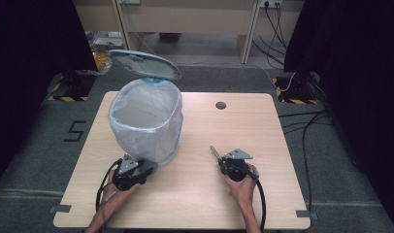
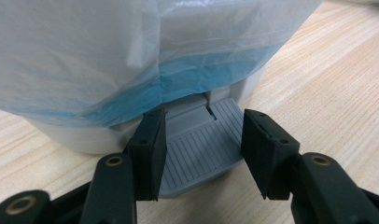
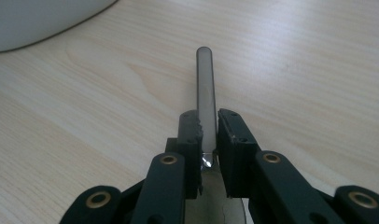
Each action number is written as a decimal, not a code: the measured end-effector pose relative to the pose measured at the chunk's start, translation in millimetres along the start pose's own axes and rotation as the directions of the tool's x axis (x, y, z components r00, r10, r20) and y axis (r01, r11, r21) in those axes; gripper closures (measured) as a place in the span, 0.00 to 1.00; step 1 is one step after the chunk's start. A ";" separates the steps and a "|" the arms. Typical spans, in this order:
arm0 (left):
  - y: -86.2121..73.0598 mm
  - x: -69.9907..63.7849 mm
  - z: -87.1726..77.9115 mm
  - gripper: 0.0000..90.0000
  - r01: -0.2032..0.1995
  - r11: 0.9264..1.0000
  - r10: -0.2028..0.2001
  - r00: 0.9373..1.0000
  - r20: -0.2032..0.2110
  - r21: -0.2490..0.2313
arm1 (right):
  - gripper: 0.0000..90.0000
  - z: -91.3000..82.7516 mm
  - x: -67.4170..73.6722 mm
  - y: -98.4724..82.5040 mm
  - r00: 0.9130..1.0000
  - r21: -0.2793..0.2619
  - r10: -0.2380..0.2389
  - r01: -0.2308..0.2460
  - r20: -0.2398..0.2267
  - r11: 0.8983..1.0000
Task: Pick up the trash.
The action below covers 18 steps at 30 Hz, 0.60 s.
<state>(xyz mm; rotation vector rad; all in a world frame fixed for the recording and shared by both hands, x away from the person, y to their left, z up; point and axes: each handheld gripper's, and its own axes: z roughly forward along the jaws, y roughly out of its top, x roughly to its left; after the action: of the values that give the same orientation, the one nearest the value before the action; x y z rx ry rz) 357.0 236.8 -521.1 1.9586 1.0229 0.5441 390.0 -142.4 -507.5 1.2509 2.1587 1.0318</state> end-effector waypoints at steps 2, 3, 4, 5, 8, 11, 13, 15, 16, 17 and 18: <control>0.0 0.0 0.0 0.56 0.000 1.000 0.000 1.000 0.000 0.000 | 0.88 -3.1 0.6 3.5 1.000 -0.014 -0.006 0.006 -0.006 1.000; 0.0 0.0 0.0 0.56 -0.001 1.000 0.001 1.000 0.000 0.000 | 0.88 -7.3 2.1 7.6 1.000 -0.032 -0.013 0.013 -0.009 0.999; 0.0 0.0 0.0 0.56 -0.001 1.000 0.001 1.000 0.000 0.000 | 0.88 -7.3 2.1 7.6 1.000 -0.032 -0.013 0.013 -0.009 0.999; 0.0 0.0 0.0 0.56 -0.001 1.000 0.001 1.000 0.000 0.000 | 0.88 -12.6 3.1 11.9 1.000 -0.052 -0.019 0.019 -0.006 0.998; 0.1 0.1 -0.1 0.56 -0.001 1.000 0.001 1.000 0.001 0.002 | 0.88 -16.9 2.5 15.5 1.000 -0.065 -0.025 0.024 -0.007 0.998; 0.0 0.0 0.0 0.56 -0.001 1.000 0.001 1.000 0.000 0.000 | 0.88 -22.0 1.6 20.5 1.000 -0.079 -0.021 0.020 -0.012 0.997; 0.0 0.0 0.0 0.56 -0.001 1.000 0.001 1.000 0.000 0.000 | 0.88 -25.1 0.7 24.4 1.000 -0.089 -0.024 0.022 -0.017 0.996; 0.1 0.0 0.0 0.56 0.000 1.000 0.000 1.000 0.000 0.001 | 0.88 -26.8 0.3 27.5 1.000 -0.097 -0.022 0.020 -0.018 0.995; 0.1 0.0 0.0 0.55 0.000 1.000 0.000 1.000 0.000 0.001 | 0.88 -26.8 0.3 27.5 1.000 -0.097 -0.022 0.020 -0.018 0.995; 0.0 0.0 -0.1 0.55 0.000 1.000 0.000 1.000 0.000 0.001 | 0.88 -28.9 -0.2 31.4 0.999 -0.107 -0.019 0.016 -0.029 0.994; 0.0 0.0 -0.1 0.56 0.000 1.000 0.000 1.000 0.000 0.001 | 0.88 -28.9 -0.2 31.4 0.999 -0.107 -0.019 0.016 -0.029 0.994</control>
<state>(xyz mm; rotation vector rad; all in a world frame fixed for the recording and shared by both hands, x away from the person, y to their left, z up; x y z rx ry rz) 357.0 236.8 -521.1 1.9595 1.0230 0.5444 387.4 -143.9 -464.9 1.1727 2.1033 1.1489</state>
